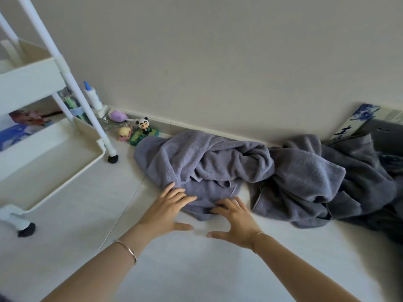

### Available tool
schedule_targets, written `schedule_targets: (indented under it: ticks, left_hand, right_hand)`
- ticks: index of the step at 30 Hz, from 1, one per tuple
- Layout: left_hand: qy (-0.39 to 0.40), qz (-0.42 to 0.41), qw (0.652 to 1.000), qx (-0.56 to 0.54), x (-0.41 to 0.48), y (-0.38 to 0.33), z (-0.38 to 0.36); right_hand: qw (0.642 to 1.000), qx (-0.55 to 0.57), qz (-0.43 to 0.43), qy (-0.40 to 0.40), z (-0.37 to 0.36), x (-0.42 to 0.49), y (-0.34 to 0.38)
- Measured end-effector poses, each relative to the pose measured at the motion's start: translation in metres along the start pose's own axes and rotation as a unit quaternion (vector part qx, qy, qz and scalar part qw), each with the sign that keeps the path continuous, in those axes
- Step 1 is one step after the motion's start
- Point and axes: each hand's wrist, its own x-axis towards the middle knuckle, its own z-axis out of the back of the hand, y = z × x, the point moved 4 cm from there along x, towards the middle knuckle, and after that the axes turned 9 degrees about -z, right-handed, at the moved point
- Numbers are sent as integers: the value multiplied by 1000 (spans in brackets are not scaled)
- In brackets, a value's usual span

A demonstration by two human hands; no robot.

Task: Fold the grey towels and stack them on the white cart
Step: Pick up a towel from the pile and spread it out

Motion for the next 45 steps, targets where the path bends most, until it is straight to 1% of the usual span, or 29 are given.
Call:
schedule_targets:
  ticks: [4,6,7,8,10,12,13,15,16,19,22,23,27,29,32,34,36,37,40,43,45]
  left_hand:
    - [-33,-38,999,-13,-3,-13,10]
    - [-37,-30,998,-48,-1,-19,18]
    - [-44,-11,996,-73,0,-20,23]
    - [-64,14,992,-104,3,-21,32]
    - [-90,70,975,-190,11,-22,53]
    - [-82,106,946,-297,22,-34,74]
    - [-70,116,934,-329,26,-44,85]
    - [-36,123,925,-359,36,-62,99]
    - [-32,125,917,-377,40,-68,104]
    - [-63,127,887,-440,53,-79,134]
    - [-105,103,865,-481,73,-87,184]
    - [-112,92,863,-485,80,-91,205]
    - [-107,49,869,-481,109,-118,281]
    - [-116,23,849,-515,123,-138,316]
    - [-134,3,813,-566,142,-161,343]
    - [-119,-2,810,-574,152,-175,333]
    - [-95,21,816,-571,159,-183,299]
    - [-81,34,816,-571,161,-189,270]
    - [-63,89,833,-543,163,-198,185]
    - [-52,154,831,-532,158,-200,109]
    - [-64,166,854,-490,149,-194,86]
  right_hand:
    - [996,88,-5,-7,0,-7,4]
    - [992,125,-6,11,5,-11,7]
    - [987,153,-23,29,10,-13,7]
    - [978,198,-40,45,20,-16,7]
    - [947,307,-73,57,47,-19,7]
    - [919,379,-99,41,85,-24,11]
    - [905,410,-106,30,104,-27,15]
    - [875,473,-103,7,141,-34,24]
    - [864,492,-105,-2,156,-38,26]
    - [849,516,-113,-4,194,-53,30]
    - [835,538,-115,-6,236,-78,38]
    - [834,540,-113,-9,251,-87,42]
    - [858,507,-80,-28,320,-126,69]
    - [862,501,-63,-55,353,-145,77]
    - [850,515,-49,-96,386,-168,75]
    - [853,505,-72,-111,387,-179,58]
    - [860,480,-135,-112,362,-182,29]
    - [856,475,-174,-104,339,-186,10]
    - [831,475,-280,-77,261,-193,-37]
    - [800,459,-379,-71,187,-207,-75]
    - [776,457,-426,-90,151,-217,-102]
